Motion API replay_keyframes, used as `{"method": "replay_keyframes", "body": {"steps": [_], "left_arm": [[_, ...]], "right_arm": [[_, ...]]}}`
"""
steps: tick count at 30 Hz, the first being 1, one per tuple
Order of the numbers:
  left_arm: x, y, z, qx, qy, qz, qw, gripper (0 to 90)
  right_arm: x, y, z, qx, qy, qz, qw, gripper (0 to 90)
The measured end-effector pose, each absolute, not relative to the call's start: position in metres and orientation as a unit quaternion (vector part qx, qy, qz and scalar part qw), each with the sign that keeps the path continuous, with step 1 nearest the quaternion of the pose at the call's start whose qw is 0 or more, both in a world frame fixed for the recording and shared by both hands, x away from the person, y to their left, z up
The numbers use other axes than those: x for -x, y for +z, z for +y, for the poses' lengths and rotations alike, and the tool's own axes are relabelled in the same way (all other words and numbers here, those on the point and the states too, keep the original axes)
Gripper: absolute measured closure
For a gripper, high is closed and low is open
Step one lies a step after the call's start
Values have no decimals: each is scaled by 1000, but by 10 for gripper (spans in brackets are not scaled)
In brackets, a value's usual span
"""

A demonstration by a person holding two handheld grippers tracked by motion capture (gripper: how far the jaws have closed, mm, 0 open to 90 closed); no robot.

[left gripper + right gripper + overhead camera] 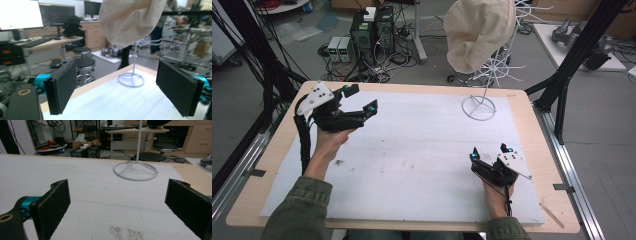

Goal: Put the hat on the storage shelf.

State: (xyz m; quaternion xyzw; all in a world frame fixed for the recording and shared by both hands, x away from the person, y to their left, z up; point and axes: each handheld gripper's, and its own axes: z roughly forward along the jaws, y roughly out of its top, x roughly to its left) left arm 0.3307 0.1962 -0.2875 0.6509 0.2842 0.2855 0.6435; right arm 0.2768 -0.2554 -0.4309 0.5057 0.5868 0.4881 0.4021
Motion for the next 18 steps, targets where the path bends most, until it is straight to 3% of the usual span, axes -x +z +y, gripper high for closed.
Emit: {"method": "replay_keyframes", "body": {"steps": [18], "left_arm": [[-291,-355,262,-603,280,367,650,175]], "right_arm": [[-274,-431,-256,-509,479,587,409,50]]}}
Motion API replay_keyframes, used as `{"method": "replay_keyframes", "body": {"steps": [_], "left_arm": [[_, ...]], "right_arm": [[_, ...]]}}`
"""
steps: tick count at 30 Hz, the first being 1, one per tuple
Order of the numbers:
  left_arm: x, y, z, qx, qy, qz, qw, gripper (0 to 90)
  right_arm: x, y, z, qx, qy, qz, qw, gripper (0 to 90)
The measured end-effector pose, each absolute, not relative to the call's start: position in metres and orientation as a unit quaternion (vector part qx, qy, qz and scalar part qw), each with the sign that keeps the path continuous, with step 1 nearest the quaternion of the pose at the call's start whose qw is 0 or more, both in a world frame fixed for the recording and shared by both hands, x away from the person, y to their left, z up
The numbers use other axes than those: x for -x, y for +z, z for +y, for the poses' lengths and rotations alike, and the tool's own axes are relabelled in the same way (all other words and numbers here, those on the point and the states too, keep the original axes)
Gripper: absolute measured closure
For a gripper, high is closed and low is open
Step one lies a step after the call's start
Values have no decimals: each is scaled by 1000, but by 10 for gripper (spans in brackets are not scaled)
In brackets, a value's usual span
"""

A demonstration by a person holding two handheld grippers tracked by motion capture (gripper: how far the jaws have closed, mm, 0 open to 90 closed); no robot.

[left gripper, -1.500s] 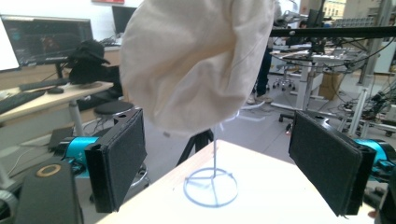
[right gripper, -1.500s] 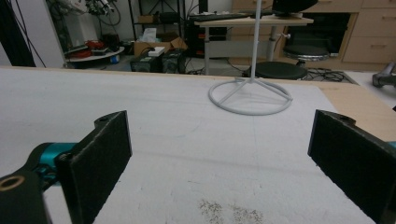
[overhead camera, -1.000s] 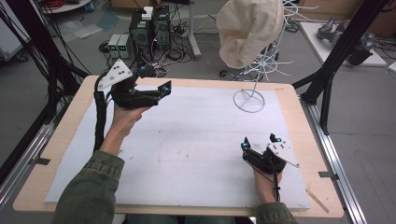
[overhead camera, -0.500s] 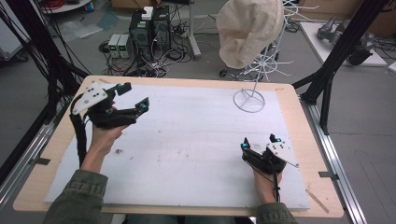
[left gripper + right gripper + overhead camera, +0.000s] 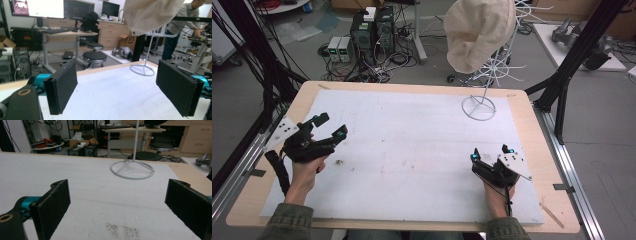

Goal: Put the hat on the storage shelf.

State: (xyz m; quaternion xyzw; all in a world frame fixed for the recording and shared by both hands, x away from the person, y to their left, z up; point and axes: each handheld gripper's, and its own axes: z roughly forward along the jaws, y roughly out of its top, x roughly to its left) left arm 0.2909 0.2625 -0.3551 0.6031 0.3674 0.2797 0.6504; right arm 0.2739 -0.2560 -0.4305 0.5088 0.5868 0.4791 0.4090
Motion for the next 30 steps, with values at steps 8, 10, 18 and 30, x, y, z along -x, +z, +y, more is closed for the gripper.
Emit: {"method": "replay_keyframes", "body": {"steps": [8,10,18,30], "left_arm": [[-279,-377,282,-587,308,389,639,174],[-277,-383,288,-581,313,400,636,171],[-266,-402,307,-561,335,432,622,166],[-259,-425,338,-493,379,507,597,170]], "right_arm": [[-273,-430,-257,-513,481,584,404,49],[-272,-430,-257,-515,482,583,404,49],[-270,-429,-257,-515,482,581,406,50],[-268,-428,-258,-523,484,568,412,49]]}}
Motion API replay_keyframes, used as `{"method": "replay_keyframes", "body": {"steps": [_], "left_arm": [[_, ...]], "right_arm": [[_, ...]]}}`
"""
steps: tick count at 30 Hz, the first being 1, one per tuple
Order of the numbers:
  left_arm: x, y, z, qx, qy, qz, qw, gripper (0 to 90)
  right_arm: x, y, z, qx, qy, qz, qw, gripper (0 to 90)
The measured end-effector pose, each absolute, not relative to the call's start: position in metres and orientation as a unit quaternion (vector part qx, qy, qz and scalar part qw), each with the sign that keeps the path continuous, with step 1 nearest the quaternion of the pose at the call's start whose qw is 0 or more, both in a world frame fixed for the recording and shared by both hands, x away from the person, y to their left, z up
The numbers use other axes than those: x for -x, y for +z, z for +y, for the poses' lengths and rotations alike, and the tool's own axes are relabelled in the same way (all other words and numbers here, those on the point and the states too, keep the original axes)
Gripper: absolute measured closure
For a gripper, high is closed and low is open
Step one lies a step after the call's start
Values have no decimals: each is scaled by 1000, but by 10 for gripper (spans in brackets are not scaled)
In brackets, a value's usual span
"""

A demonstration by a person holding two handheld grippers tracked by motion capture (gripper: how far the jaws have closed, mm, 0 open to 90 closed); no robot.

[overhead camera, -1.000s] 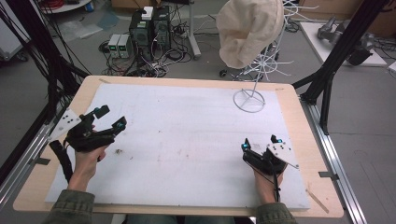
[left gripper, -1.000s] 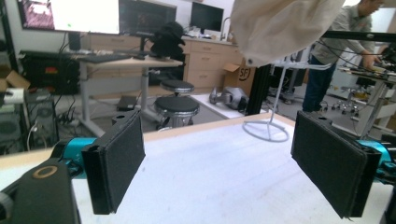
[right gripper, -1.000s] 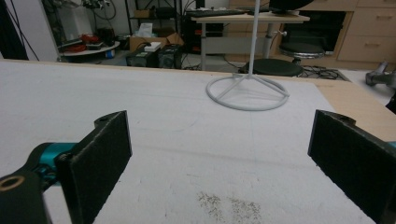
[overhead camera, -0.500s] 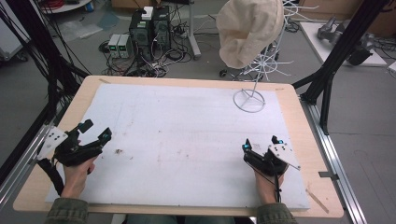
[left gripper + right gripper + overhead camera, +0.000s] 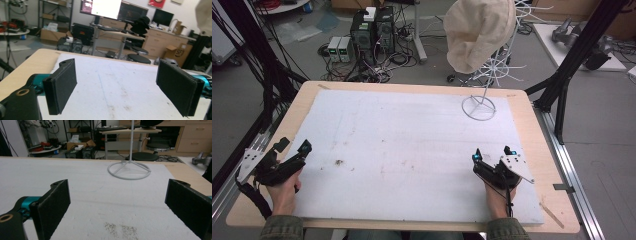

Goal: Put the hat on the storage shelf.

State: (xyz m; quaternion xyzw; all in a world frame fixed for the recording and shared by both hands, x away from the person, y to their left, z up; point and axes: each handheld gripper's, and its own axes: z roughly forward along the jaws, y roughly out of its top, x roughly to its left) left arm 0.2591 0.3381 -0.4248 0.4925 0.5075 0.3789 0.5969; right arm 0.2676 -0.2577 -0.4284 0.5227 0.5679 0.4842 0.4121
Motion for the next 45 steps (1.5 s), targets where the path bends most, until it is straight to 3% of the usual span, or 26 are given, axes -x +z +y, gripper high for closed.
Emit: {"method": "replay_keyframes", "body": {"steps": [8,13,45], "left_arm": [[-250,-433,342,-479,432,542,540,170],[-245,-434,342,-457,443,556,535,170],[-249,-438,331,-481,415,544,548,172]], "right_arm": [[-260,-429,-270,-548,510,523,407,50],[-260,-430,-278,-557,510,509,412,50],[-263,-435,-274,-561,510,530,381,51]]}}
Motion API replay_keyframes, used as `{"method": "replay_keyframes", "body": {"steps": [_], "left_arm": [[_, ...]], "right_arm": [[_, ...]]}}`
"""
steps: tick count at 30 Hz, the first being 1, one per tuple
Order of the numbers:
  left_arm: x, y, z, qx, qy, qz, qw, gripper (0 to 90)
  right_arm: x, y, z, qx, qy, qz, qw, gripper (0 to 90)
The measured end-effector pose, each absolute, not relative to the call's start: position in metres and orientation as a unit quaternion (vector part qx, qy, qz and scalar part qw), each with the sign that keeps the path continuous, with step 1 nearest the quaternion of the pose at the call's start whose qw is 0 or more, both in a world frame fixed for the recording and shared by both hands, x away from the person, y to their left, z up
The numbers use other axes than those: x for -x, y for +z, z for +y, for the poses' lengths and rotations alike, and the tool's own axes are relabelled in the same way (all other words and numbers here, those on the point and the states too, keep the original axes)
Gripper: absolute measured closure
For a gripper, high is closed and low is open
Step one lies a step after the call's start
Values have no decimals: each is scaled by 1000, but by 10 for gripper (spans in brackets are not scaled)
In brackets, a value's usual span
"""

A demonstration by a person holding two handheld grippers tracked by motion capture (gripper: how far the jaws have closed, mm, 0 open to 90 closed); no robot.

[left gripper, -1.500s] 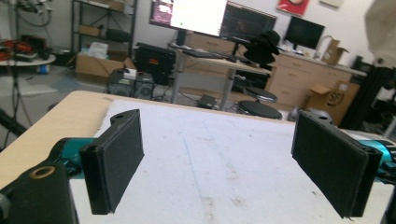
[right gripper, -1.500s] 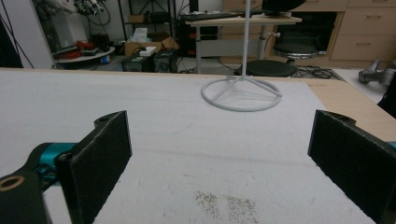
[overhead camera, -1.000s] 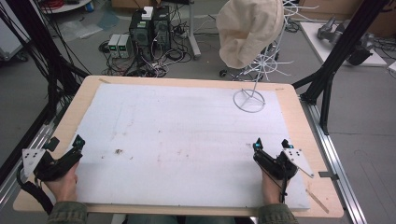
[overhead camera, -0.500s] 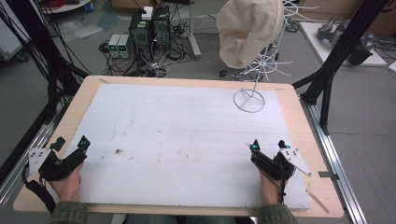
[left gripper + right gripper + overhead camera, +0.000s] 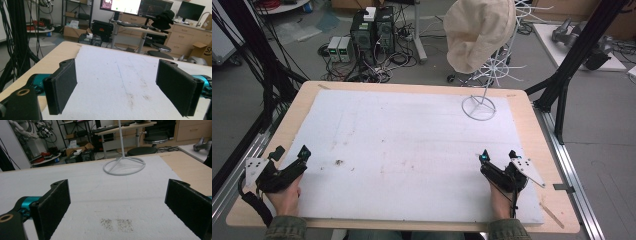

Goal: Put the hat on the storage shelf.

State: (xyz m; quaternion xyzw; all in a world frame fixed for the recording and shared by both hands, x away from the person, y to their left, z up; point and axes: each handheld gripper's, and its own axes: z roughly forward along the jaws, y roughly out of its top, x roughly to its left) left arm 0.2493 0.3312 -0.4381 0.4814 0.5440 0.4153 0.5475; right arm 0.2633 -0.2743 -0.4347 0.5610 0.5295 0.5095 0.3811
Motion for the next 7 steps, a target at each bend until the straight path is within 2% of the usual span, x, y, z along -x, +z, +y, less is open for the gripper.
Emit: {"method": "replay_keyframes", "body": {"steps": [7], "left_arm": [[-248,-438,331,-484,414,540,550,171]], "right_arm": [[-264,-435,-273,-559,507,534,381,50]]}}
